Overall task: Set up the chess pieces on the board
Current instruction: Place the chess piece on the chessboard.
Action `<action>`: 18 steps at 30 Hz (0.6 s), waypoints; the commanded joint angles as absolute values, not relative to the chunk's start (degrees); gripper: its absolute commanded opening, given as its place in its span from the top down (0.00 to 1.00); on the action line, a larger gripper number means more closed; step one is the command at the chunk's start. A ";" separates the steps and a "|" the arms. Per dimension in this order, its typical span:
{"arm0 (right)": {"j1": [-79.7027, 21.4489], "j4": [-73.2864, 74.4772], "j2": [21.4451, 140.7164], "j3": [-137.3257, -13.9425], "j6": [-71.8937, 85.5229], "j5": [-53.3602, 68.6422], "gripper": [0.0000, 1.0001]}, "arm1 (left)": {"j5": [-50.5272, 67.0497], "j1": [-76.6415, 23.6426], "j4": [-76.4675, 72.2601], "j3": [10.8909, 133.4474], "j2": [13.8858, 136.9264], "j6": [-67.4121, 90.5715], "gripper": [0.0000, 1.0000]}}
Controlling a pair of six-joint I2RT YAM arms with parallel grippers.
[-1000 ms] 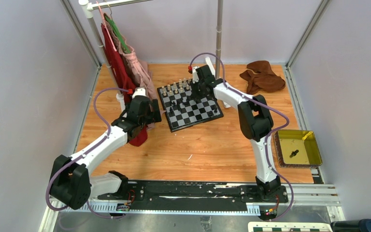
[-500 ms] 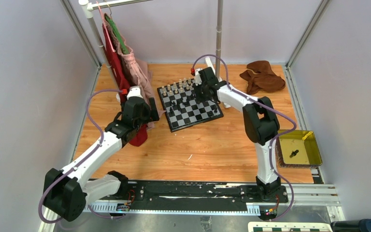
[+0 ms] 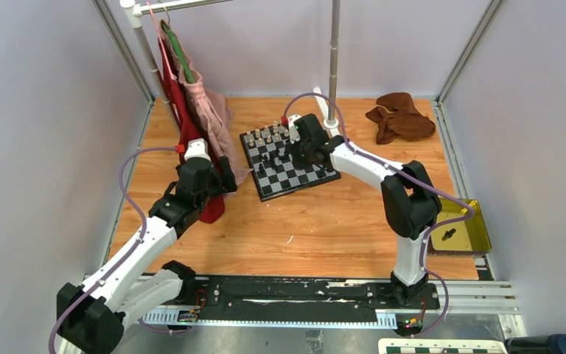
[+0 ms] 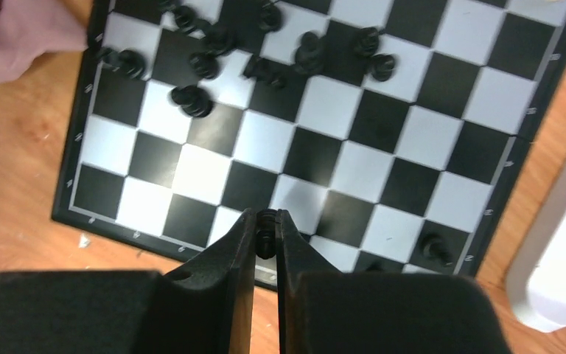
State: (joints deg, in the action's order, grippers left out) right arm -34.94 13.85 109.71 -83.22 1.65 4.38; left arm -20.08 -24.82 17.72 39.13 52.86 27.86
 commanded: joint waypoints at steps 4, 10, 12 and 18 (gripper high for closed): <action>-41.51 13.71 106.42 -79.80 2.33 1.26 1.00 | -20.48 -24.52 20.69 37.44 48.50 27.74 0.00; -46.86 13.14 107.39 -79.89 3.10 0.25 1.00 | -20.43 -24.52 21.86 36.81 45.97 28.72 0.00; -48.16 13.38 108.29 -80.47 3.08 0.04 1.00 | -20.55 -24.52 22.10 36.79 45.28 28.82 0.00; -51.52 14.25 111.12 -83.42 2.35 -2.21 1.00 | -20.93 -24.52 23.02 36.50 43.55 29.16 0.00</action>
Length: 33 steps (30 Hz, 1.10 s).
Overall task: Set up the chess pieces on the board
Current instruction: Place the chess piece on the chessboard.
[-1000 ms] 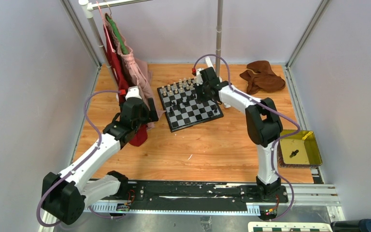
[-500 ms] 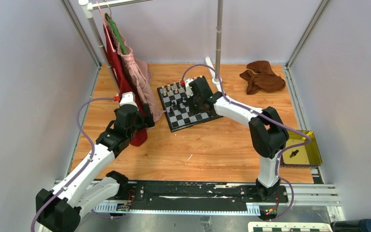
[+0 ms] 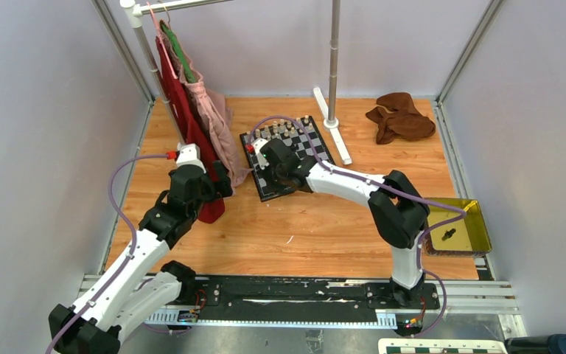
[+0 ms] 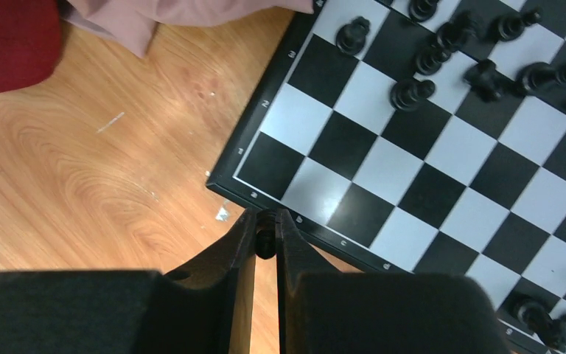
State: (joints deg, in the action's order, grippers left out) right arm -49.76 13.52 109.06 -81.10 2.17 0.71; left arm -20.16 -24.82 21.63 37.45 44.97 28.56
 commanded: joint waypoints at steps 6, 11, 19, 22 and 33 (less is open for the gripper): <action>-51.90 15.07 112.14 -85.23 1.04 -3.59 1.00 | -21.35 -24.52 23.38 35.78 42.63 29.15 0.00; -51.25 15.52 112.98 -86.26 0.29 -4.09 1.00 | -21.44 -24.52 23.00 35.42 42.78 29.12 0.00; -49.54 15.55 114.54 -87.20 0.26 -3.87 1.00 | -21.53 -24.52 22.02 35.29 44.38 28.89 0.00; -48.93 15.56 115.42 -87.64 0.24 -3.63 1.00 | -21.62 -24.52 21.54 35.30 44.99 28.81 0.00; -47.52 15.13 116.61 -87.61 0.26 -3.33 1.00 | -22.02 -24.52 20.66 35.09 46.55 28.56 0.00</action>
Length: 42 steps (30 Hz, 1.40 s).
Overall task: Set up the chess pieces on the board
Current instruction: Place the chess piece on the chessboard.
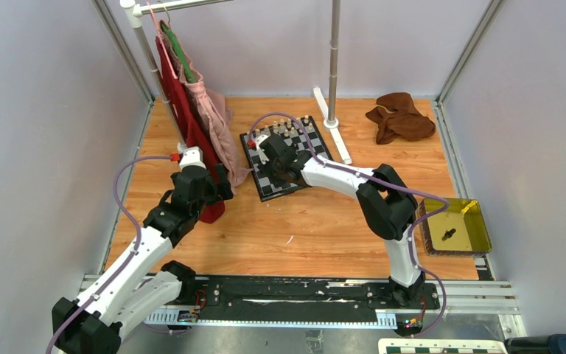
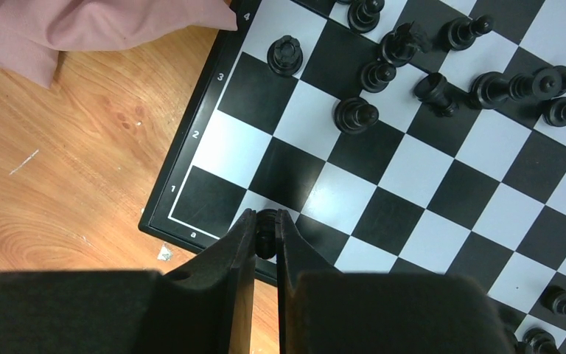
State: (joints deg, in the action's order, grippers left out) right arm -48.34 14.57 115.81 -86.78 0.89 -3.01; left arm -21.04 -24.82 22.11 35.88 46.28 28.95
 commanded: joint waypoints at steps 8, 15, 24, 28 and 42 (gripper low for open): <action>-45.88 13.75 115.01 -84.63 0.20 -3.70 1.00 | -22.25 -24.52 20.41 34.72 46.68 28.64 0.00; -44.56 12.92 114.31 -83.08 0.59 -3.01 1.00 | -22.07 -24.52 20.13 34.87 47.51 28.62 0.00; -44.30 12.55 114.27 -82.40 1.52 -2.43 1.00 | -21.97 -24.52 20.15 35.58 48.49 28.26 0.00; -44.30 12.57 113.54 -82.02 2.24 -2.16 1.00 | -22.14 -24.52 20.13 35.81 48.45 27.92 0.00; -44.36 12.87 111.68 -80.12 2.79 -2.37 1.00 | -21.46 -24.52 19.64 36.57 49.69 27.41 0.00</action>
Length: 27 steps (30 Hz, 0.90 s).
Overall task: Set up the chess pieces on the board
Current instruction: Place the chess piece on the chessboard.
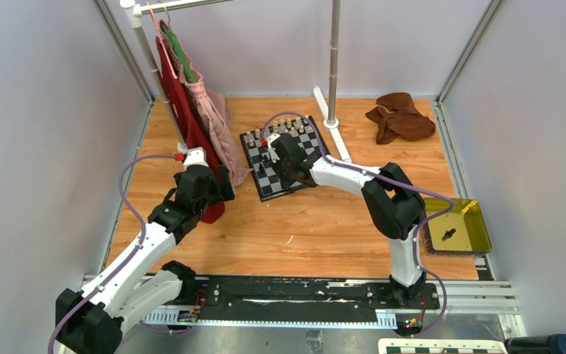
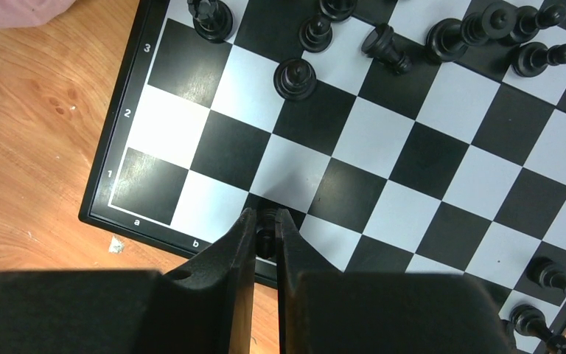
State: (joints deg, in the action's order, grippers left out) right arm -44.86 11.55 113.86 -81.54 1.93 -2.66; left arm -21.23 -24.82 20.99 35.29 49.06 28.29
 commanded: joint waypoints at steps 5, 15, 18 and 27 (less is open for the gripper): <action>-44.38 12.84 111.45 -79.72 2.84 -2.24 1.00 | -21.45 -24.52 19.65 36.71 49.68 27.39 0.00; -44.38 13.23 111.71 -80.15 2.67 -1.59 0.89 | -21.42 -24.52 19.87 36.74 49.49 27.60 0.00; -44.39 13.46 111.88 -80.48 2.53 -1.56 0.81 | -21.36 -24.48 19.86 36.96 49.76 27.82 0.00; -44.36 13.68 111.89 -81.11 1.87 -1.74 0.71 | -20.78 -24.52 19.53 36.61 50.08 28.80 0.00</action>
State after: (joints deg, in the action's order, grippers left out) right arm -44.86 11.77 113.23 -80.71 1.96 -1.96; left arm -21.17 -24.82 20.67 35.35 49.91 28.10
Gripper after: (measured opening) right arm 0.280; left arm 0.997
